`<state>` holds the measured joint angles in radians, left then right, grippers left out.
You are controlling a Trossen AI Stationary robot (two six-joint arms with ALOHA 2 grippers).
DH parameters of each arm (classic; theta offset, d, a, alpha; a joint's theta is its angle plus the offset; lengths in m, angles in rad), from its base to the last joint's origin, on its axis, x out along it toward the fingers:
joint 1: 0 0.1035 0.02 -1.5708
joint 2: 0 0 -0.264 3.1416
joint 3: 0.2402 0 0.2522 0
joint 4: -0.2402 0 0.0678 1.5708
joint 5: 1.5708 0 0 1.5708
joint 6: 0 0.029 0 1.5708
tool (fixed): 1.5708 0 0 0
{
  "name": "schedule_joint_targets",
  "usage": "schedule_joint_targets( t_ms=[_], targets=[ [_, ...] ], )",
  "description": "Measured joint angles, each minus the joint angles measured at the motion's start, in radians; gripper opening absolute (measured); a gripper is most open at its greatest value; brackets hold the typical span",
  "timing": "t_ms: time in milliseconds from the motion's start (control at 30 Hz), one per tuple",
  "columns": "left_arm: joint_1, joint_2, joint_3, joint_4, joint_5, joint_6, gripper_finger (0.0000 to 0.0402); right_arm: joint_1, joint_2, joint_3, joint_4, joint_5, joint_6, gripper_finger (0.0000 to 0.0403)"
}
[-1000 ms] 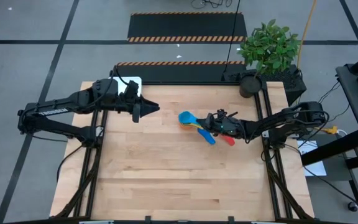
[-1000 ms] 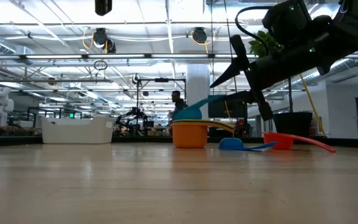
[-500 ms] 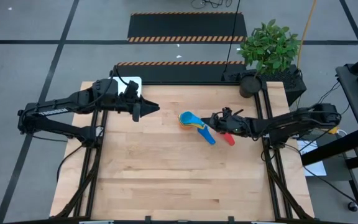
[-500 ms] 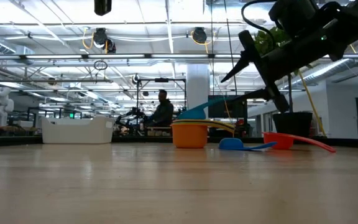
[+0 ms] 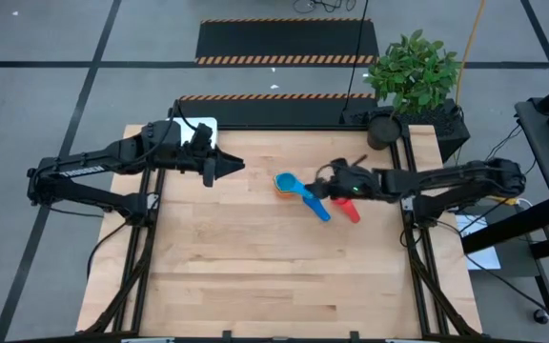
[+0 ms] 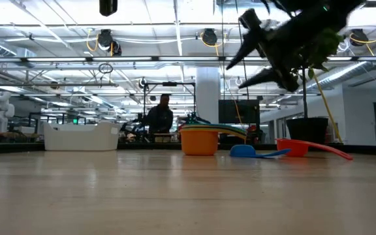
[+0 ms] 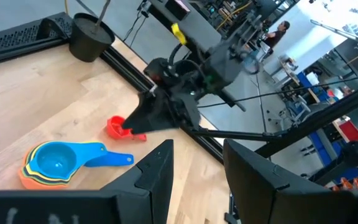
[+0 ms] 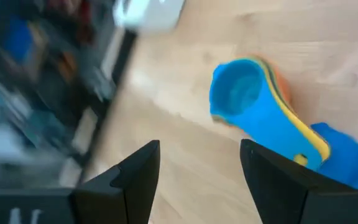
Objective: Nest measuring cups in basket
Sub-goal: Stack the light blue measuring cup into the yellow measuring cup
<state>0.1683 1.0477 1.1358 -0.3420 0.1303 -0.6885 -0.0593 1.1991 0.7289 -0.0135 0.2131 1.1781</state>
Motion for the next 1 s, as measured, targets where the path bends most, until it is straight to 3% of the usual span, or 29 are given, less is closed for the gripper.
schedule_joint_targets(
  t_ms=[200, 367, 600, 800, 1000],
  targets=[
    [0.0, 0.002, 0.0, 0.003, 0.0, 0.0, 0.014, -0.006, 0.119, 0.287, -0.335, -0.06, -0.524, 0.0216],
    [0.0, 0.012, 0.0, 0.003, -0.001, -0.005, 0.014, -0.012, 0.217, 0.36, -0.427, -0.054, -0.773, 0.0216],
    [0.0, 0.013, 0.0, 0.003, -0.001, -0.032, 0.0141, -0.046, 0.342, 0.36, -0.413, -0.136, -0.856, 0.0249],
    [0.0, 0.013, 0.0, 0.003, -0.001, -0.043, 0.014, -0.076, 0.399, 0.36, -0.414, -0.09, -0.855, 0.0312],
    [0.0, 0.013, 0.0, 0.002, -0.002, -0.048, 0.014, -0.109, 0.415, 0.361, -0.404, -0.112, -0.891, 0.0315]
  ],
)
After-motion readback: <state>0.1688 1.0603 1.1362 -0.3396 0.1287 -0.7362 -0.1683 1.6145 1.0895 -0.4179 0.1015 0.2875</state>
